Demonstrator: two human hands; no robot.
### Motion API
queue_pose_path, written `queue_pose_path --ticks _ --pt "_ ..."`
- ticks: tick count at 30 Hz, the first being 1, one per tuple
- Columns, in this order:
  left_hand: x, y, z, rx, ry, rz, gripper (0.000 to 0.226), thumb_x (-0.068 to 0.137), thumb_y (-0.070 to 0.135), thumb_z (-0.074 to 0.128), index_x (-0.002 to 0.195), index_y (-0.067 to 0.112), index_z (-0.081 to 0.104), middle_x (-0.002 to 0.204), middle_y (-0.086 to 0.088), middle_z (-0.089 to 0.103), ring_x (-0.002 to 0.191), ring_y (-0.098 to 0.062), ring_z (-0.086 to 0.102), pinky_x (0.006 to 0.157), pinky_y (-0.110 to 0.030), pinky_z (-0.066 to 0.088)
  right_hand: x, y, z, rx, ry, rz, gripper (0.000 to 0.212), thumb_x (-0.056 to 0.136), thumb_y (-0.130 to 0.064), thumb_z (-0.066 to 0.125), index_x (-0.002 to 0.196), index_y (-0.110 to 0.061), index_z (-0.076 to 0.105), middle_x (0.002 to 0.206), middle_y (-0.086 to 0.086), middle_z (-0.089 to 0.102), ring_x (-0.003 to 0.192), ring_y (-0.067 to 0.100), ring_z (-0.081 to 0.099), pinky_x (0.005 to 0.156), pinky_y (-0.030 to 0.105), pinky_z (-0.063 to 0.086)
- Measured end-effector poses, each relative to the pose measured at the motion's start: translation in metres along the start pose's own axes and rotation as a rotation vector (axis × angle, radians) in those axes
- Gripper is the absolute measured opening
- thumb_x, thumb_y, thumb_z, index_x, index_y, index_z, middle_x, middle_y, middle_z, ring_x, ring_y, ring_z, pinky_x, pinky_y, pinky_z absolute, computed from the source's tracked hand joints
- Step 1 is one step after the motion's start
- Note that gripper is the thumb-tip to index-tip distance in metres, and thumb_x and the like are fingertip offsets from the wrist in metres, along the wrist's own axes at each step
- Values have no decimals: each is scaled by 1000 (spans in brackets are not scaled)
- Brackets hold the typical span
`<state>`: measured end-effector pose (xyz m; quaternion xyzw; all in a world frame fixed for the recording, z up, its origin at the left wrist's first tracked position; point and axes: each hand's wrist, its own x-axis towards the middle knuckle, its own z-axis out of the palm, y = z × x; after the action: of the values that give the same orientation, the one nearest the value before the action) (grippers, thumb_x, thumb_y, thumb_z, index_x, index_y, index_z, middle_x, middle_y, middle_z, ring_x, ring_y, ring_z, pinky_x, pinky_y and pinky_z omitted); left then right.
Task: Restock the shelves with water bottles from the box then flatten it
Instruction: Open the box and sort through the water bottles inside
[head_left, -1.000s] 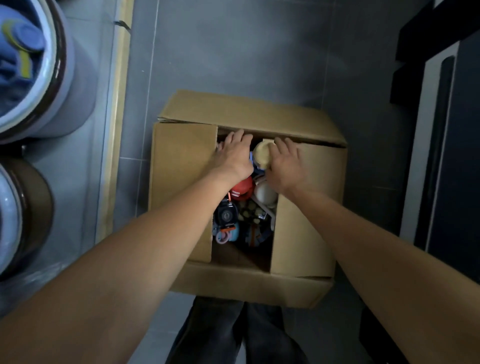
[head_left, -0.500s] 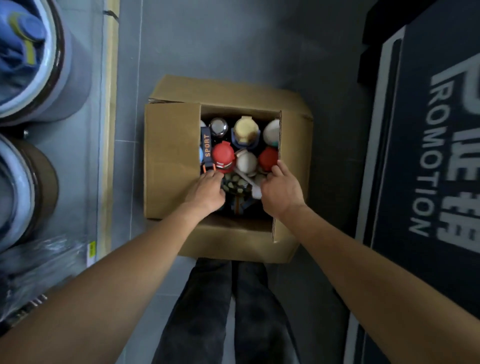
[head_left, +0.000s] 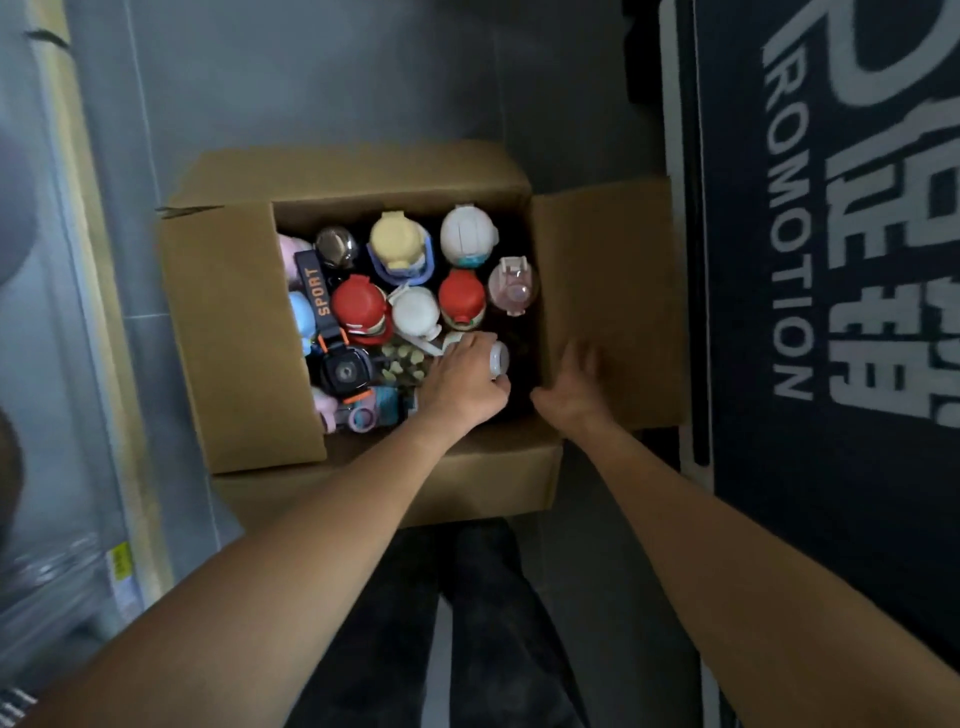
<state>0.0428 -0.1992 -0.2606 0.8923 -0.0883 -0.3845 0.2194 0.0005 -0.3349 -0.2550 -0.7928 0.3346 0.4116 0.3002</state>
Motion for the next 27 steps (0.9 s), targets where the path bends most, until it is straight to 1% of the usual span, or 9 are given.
queue_pose_path --ticks 2,6,9,12,16,18,20,23,27 --pt "6 -8 14 -17 29 4 54 85 24 56 137 19 40 138 -3 44 127 -26 43 102 -40 40 17 7 12 125 -14 -10 94 88 -23 63 152 -15 -6 160 8 -7 147 28 1 117 39 15" --pt "15 -24 30 -42 53 -17 54 85 20 56 137 15 42 139 -6 45 128 -27 43 103 -37 38 45 21 22 129 43 -34 91 86 -14 66 153 -13 4 157 11 17 143 30 23 114 38 26" --pt "19 -35 32 -27 34 -24 54 88 22 55 139 14 40 141 -6 43 131 -25 40 106 -36 34 56 31 24 118 95 -57 69 88 -6 58 148 -15 25 142 15 42 130 33 42 106 42 39" --pt "18 -45 29 -27 21 -33 54 89 24 54 140 13 39 143 -5 41 131 -25 39 108 -39 34 55 30 28 137 125 -73 49 89 -1 53 135 -14 43 127 15 55 118 31 53 94 37 45" --pt "10 -55 20 -20 21 -62 55 87 22 54 139 13 38 139 -6 42 128 -27 42 105 -40 37 43 21 29 -37 207 -25 44 89 -4 54 131 -7 42 121 19 55 112 36 55 88 40 47" --pt "1 -62 12 -11 37 -79 54 86 21 54 137 12 39 139 -6 41 129 -27 40 105 -40 36 33 13 27 -94 219 1 48 89 -7 55 134 -6 38 128 20 47 114 37 52 89 40 45" --pt "-8 -71 1 52 31 -129 54 87 23 54 137 12 37 141 -7 37 132 -27 36 108 -40 32 22 0 28 -138 255 -68 52 88 -9 55 136 -3 37 135 21 39 117 38 47 95 40 42" --pt "-20 -94 -21 263 -138 -178 49 91 30 49 135 10 41 140 -10 42 131 -29 37 107 -39 30 9 -36 40 -165 232 -222 50 86 -9 56 133 1 41 135 22 40 120 40 45 100 42 39" --pt "-37 -128 -43 595 -325 -109 44 96 33 40 135 14 44 140 -8 47 133 -24 37 110 -35 23 -5 -88 67 -84 118 -359 42 86 -5 54 127 4 49 130 24 48 121 39 46 98 37 36"
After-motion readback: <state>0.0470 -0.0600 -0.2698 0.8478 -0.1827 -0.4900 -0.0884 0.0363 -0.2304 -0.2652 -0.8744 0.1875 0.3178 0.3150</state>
